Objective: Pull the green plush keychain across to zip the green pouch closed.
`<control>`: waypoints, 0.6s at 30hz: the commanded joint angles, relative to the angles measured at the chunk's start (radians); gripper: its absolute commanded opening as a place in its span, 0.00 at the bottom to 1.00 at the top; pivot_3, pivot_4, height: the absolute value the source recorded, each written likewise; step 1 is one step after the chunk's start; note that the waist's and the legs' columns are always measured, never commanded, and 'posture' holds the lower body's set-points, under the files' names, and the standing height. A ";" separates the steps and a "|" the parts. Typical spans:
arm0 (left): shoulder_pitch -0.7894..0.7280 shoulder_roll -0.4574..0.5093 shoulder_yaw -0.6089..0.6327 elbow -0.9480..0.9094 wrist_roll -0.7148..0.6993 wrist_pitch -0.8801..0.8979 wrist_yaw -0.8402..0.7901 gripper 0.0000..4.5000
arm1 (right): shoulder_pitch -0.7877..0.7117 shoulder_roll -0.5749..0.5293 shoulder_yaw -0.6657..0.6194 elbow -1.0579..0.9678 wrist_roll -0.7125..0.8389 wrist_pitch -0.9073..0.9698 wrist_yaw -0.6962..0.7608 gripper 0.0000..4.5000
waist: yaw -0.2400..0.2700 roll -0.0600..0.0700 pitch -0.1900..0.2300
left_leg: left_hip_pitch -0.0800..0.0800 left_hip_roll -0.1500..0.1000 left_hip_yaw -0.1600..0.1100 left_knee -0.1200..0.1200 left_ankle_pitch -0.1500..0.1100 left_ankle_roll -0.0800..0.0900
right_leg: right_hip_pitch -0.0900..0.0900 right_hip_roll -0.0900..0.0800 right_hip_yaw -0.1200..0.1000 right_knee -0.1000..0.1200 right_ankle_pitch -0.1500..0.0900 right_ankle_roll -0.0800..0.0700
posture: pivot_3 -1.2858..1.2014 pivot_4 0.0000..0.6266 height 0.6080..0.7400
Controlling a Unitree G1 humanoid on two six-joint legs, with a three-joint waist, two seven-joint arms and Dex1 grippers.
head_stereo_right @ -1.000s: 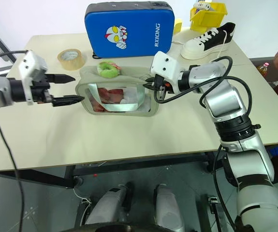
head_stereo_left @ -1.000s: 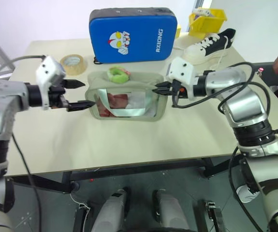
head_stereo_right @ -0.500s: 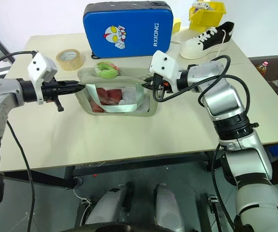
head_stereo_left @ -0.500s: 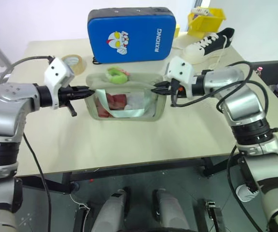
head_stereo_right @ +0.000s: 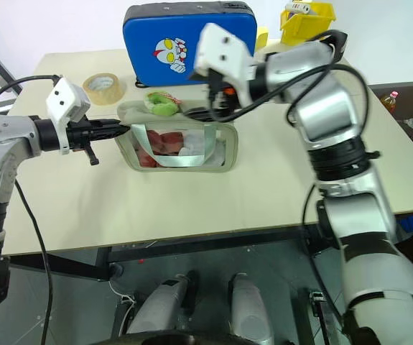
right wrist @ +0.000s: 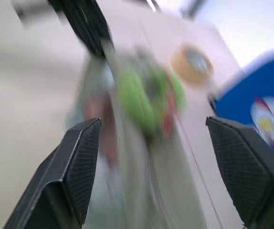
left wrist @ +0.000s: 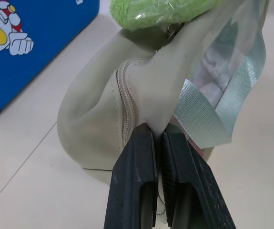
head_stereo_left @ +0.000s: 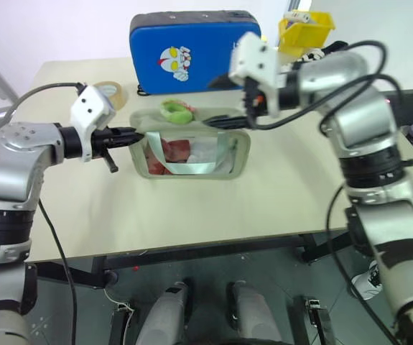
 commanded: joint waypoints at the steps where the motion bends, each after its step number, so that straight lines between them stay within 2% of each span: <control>1: -0.010 0.002 0.001 -0.017 -0.003 -0.010 -0.006 0.00 | -0.016 0.023 0.002 0.019 -0.008 -0.025 -0.026 0.81 | 0.005 0.000 0.000 | 0.000 0.000 0.000 0.000 0.000 0.000 | 0.000 0.000 0.000 0.000 0.000 0.000 | 0.52 0.24 1.00; 5: -0.009 0.004 0.001 -0.020 -0.003 -0.008 -0.005 0.00 | -0.012 0.042 0.024 0.086 -0.028 -0.068 -0.028 0.81 | 0.007 0.000 0.000 | 0.000 -0.001 0.000 0.001 0.000 0.000 | 0.001 0.000 -0.001 0.000 0.000 0.000 | 0.52 0.24 1.00; 6: -0.008 0.004 0.002 -0.020 -0.002 -0.009 -0.004 0.00 | -0.012 0.044 0.025 0.099 -0.027 -0.068 -0.026 0.76 | 0.006 0.000 0.000 | 0.001 -0.001 0.000 0.000 0.000 0.000 | 0.001 0.000 -0.001 0.000 0.000 0.000 | 0.52 0.24 1.00; 9: -0.020 -0.014 0.021 -0.025 -0.033 0.027 0.009 0.00 | -0.011 0.042 0.028 0.124 -0.033 -0.082 -0.018 0.53 | 0.003 0.000 0.000 | 0.000 0.000 0.000 0.000 0.000 0.000 | 0.000 0.001 0.000 0.000 0.000 0.000 | 0.52 0.24 1.00; 13: -0.046 -0.025 0.015 0.005 -0.027 0.016 0.008 0.00 | -0.011 0.036 0.039 0.164 -0.061 -0.120 -0.019 0.05 | 0.003 0.000 0.000 | 0.000 0.000 0.000 0.000 0.000 -0.001 | 0.000 0.001 -0.001 0.001 0.000 0.000 | 0.52 0.24 1.00; 14: -0.048 -0.025 0.011 0.015 -0.020 0.007 0.006 0.00 | -0.012 0.036 0.039 0.170 -0.064 -0.124 -0.017 0.02 | 0.003 0.000 0.000 | 0.000 0.000 0.000 0.000 0.000 -0.001 | 0.000 0.001 -0.001 0.001 0.000 0.000 | 0.52 0.24 1.00; 18: -0.049 -0.034 0.003 0.030 -0.011 -0.009 0.008 0.00 | -0.014 0.018 0.022 0.171 -0.075 -0.134 -0.024 0.02 | 0.001 0.000 0.000 | 0.000 0.000 0.000 0.000 0.000 -0.001 | 0.000 0.001 0.000 0.001 0.000 0.000 | 0.52 0.24 1.00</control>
